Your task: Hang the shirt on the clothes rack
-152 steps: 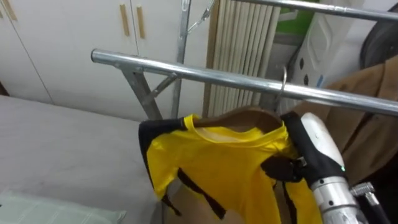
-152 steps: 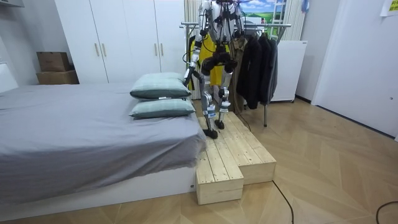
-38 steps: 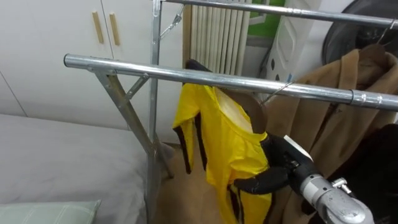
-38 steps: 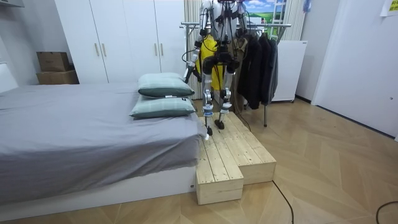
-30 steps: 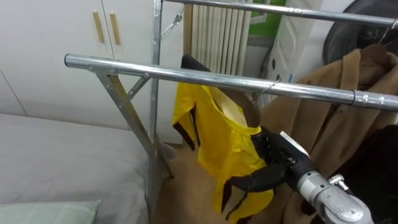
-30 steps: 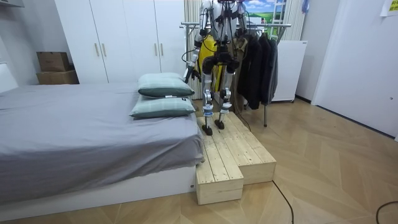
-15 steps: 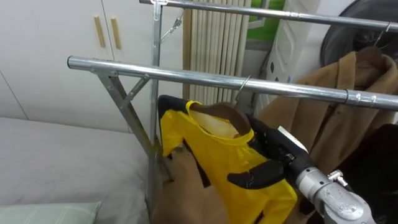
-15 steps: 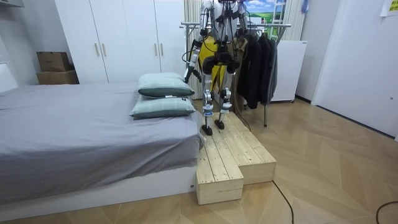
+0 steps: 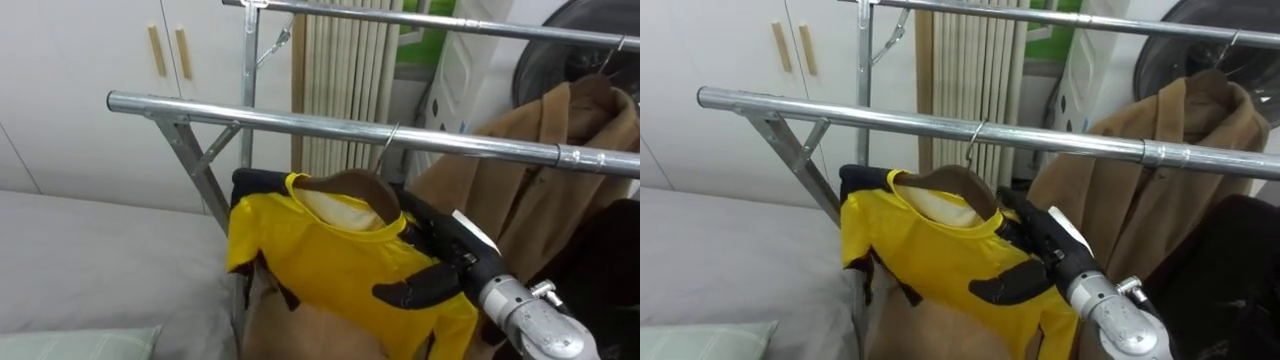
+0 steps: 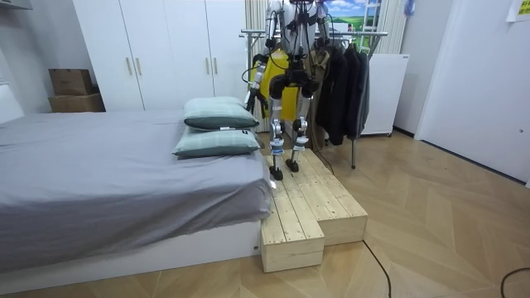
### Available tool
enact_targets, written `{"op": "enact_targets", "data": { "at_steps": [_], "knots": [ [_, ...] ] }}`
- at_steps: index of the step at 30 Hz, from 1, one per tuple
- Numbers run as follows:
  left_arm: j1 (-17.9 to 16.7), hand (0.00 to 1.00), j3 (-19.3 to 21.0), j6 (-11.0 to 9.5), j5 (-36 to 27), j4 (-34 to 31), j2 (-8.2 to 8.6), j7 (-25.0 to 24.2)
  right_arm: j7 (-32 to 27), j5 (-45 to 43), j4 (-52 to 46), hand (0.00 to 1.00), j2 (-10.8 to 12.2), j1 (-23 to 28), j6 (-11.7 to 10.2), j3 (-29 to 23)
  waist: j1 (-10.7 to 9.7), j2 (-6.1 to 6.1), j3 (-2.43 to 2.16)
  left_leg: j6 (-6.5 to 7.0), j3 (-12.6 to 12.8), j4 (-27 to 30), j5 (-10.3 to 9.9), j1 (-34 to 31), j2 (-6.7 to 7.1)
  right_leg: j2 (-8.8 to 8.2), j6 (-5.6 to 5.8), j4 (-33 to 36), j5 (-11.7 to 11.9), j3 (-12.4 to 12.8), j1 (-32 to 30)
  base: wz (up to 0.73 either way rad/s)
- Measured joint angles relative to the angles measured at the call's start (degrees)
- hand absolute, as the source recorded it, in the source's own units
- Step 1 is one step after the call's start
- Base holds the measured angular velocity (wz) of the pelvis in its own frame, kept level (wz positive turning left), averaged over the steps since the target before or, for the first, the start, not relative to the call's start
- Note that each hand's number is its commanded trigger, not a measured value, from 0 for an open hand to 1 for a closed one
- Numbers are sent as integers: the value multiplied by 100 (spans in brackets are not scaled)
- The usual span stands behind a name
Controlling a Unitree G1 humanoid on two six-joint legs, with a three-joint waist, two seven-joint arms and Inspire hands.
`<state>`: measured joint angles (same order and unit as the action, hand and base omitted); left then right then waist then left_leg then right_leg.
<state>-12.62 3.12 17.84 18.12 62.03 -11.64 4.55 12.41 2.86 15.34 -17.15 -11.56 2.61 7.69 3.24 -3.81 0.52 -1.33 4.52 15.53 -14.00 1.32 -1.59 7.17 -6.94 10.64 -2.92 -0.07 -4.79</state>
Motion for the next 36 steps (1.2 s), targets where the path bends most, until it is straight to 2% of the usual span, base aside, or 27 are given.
{"op": "enact_targets", "data": {
  "at_steps": [6, 21, 25, 29, 32, 36],
  "knots": [
    [-22, 0, 4, -3, -2, -2, 0, -1, -253, -202, 238, 0, 7, 178, -2, -97, -64, -1, 8, 33, -58, 28, -15, -10, 16, -11, 24, -8, -20, 1, 21, 1],
    [-98, 0, 175, -3, 1, -2, 68, -27, -812, 112, 302, 0, -28, 347, -5, -1155, -216, 54, 13, 64, 1, -16, -34, 18, 11, -16, 64, -1, -22, -6, -6, 0],
    [-146, 0, 257, -3, 1, -2, 71, -27, -988, 162, 226, 0, -39, 572, -8, -1210, -320, 58, 15, 64, -5, -17, -34, 40, 12, -16, 60, -2, -34, -11, 5, 1],
    [-149, 0, 241, -3, 0, -2, 72, -27, -1114, 241, 241, 0, -39, 848, -7, -1264, -341, 69, 23, 64, 0, -24, -35, 29, 15, -16, 60, 8, -41, -4, -2, 0],
    [-169, 0, 252, -3, 1, -2, 72, -27, -1145, 293, 276, 0, -37, 878, -8, -1265, -440, 70, 23, 67, -3, -18, -37, -10, 14, -16, 62, -1, -42, -4, -13, 0],
    [-173, 0, 249, -5, -1, -3, 72, -26, -1314, 427, 645, 0, -8, 1178, -57, -1298, -479, 97, 26, 72, -3, -13, -40, 3, 8, -15, 65, 0, -44, -10, 8, 0]
  ]
}}
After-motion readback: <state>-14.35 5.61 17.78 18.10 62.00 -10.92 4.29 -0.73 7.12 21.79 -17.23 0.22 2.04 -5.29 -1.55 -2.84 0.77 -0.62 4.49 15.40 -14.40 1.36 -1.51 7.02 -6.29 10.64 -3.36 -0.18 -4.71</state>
